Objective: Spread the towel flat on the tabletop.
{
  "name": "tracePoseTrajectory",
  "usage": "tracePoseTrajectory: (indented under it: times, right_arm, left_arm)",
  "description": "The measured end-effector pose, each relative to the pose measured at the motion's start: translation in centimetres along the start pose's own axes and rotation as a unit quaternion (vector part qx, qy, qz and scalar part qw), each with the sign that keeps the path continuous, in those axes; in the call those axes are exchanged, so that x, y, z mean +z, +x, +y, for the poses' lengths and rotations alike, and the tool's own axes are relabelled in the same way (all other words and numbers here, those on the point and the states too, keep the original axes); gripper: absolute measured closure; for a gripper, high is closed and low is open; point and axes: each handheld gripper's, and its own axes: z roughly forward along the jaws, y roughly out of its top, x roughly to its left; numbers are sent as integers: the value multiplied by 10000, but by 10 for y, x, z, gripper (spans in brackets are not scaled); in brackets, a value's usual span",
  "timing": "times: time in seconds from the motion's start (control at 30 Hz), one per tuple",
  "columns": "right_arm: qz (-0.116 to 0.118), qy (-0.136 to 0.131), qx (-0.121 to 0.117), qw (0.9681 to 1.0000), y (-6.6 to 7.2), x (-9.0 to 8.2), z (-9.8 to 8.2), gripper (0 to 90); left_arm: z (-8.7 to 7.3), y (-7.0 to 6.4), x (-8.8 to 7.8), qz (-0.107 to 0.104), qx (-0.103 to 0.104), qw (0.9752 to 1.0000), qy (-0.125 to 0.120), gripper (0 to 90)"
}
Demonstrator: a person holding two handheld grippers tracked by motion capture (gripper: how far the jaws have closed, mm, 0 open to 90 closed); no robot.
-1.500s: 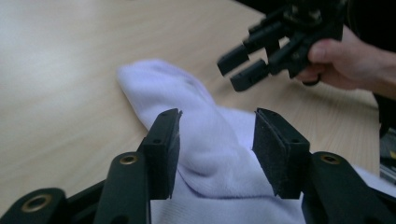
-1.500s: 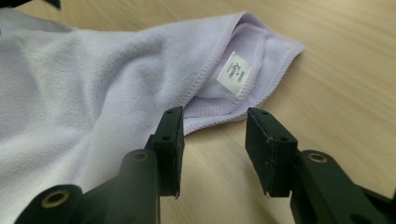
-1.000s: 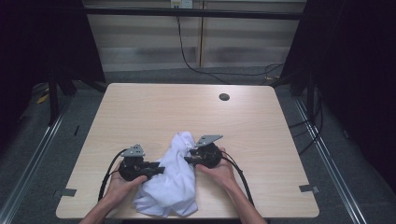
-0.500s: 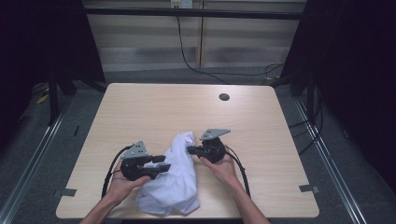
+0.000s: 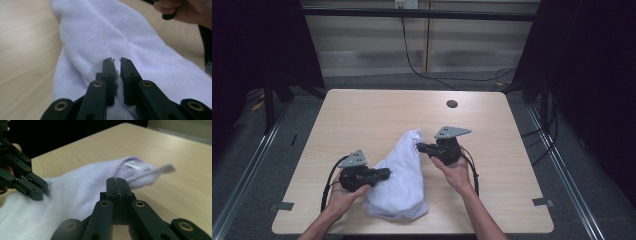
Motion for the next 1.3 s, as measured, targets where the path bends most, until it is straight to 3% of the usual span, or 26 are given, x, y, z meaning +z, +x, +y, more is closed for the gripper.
tracePoseTrajectory:
  times: [0.1,0.13,0.17,0.2,0.23,0.33,0.37,0.4,0.47,0.53,0.6,0.63,0.7,0.73,0.77,0.87,0.9,0.97,1.1,1.13,1.17,1.2,1.3]
  right_arm:
    - [-85,-138,-16,9999,-3,-11,10,900]
    - [-221,-269,-86,9994,-7,-23,22,900]
    - [-221,-269,-86,9994,-7,-23,22,900]
    - [-324,-401,-118,9986,-9,-34,32,900]
    - [-345,-478,-126,9982,-11,-40,37,900]
    - [-380,-569,-228,9974,-11,-49,50,900]
    - [-465,-623,-422,9961,-7,-57,65,900]
    - [-465,-623,-422,9961,-7,-57,65,900]
    - [-459,-812,-515,9943,-3,-67,82,900]
    - [-465,-1022,-653,9915,3,-78,100,900]
    - [-430,-1165,-745,9895,9,-85,110,900]
    - [-415,-1128,-875,9889,16,-86,116,900]
    - [-396,-1091,-892,9892,18,-84,116,900]
    - [-358,-992,-914,9902,19,-80,112,900]
    - [-343,-902,-897,9913,19,-76,108,900]
    - [-275,-665,-700,9949,11,-58,83,900]
    - [-275,-665,-700,9949,11,-58,83,900]
    - [-133,-634,-368,9972,1,-47,63,900]
    - [-72,-494,-244,9985,-3,-38,49,900]
    - [103,-437,-82,9990,-5,-31,39,900]
    - [103,-437,-82,9990,-5,-31,39,900]
    - [191,-267,6,9995,-4,-20,27,900]
    - [246,-166,45,9996,-3,-13,16,900]
  left_arm:
    - [7,5,-16,-41,-153,9990,-416,841]
    - [11,7,-26,-98,-276,9973,-678,842]
    - [11,7,-26,-98,-276,9973,-678,842]
    - [15,9,-36,-98,-274,9961,-835,842]
    - [15,9,-36,-98,-274,9961,-835,842]
    - [23,11,-45,-322,-435,9913,-1199,843]
    - [32,10,-49,-459,-429,9886,-1367,842]
    - [32,10,-49,-459,-429,9886,-1367,842]
    - [42,9,-54,-627,-359,9859,-1511,841]
    - [52,7,-60,-566,-274,9844,-1644,827]
    - [54,9,-61,-387,-290,9853,-1636,793]
    - [53,12,-60,-128,-282,9877,-1535,742]
    - [46,19,-57,193,-412,9891,-1399,710]
    - [41,23,-56,296,-508,9890,-1356,634]
    - [38,26,-56,329,-536,9890,-1340,624]
    - [30,30,-50,397,-598,9905,-1175,565]
    - [30,29,-47,390,-570,9913,-1119,565]
    - [32,24,-40,342,-502,9925,-1064,516]
    - [36,14,-23,230,-400,9951,-873,455]
    - [36,11,-18,199,-409,9955,-837,445]
    - [36,10,-13,157,-399,9961,-770,445]
    - [34,8,-6,111,-402,9968,-687,420]
    - [25,3,12,66,-337,9988,-358,398]
